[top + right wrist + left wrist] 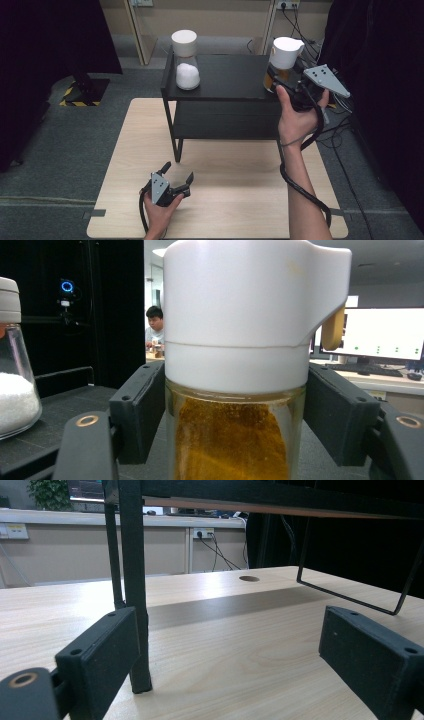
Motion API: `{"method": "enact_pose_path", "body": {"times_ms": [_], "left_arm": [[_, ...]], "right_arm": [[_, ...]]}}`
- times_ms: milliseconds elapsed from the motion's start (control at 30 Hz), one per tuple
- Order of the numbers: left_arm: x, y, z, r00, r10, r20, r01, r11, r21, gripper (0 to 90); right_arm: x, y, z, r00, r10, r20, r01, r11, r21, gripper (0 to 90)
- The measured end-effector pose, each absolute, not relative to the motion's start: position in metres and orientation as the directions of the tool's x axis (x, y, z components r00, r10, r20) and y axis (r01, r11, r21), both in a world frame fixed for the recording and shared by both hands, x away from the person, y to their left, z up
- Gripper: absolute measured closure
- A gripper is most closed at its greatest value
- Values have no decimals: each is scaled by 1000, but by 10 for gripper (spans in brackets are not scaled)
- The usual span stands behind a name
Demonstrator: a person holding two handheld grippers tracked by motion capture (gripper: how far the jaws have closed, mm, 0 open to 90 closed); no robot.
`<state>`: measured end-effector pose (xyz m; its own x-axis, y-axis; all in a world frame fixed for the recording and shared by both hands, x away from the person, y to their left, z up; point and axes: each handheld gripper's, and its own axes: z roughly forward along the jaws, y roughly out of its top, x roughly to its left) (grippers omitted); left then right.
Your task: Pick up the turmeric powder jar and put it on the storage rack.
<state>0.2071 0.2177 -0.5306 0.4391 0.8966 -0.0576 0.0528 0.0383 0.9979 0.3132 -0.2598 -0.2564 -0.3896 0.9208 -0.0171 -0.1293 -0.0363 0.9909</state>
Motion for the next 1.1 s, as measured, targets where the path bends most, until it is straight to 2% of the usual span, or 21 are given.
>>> {"method": "enact_pose_path", "body": {"times_ms": [133, 267, 300, 733, 1100], "left_arm": [[207, 218, -531, 439, 897, -58, 52, 39, 998, 88], [207, 218, -531, 439, 896, -59, 53, 40, 998, 87], [207, 218, -531, 439, 897, -59, 53, 40, 998, 87], [207, 217, -531, 437, 898, -58, 53, 38, 998, 87], [207, 217, -531, 436, 898, -57, 51, 39, 998, 87]], "right_arm": [[313, -259, -256, -389, 921, -16, -125, -36, 991, 227], [307, -257, -258, -368, 930, -2, -117, -44, 992, 83], [305, -258, -258, -364, 931, 4, -104, -45, 994, 72], [281, -287, -275, -421, 907, -13, -71, -18, 997, 56], [259, -305, -294, -457, 890, -15, -83, -25, 996, 53]]}}
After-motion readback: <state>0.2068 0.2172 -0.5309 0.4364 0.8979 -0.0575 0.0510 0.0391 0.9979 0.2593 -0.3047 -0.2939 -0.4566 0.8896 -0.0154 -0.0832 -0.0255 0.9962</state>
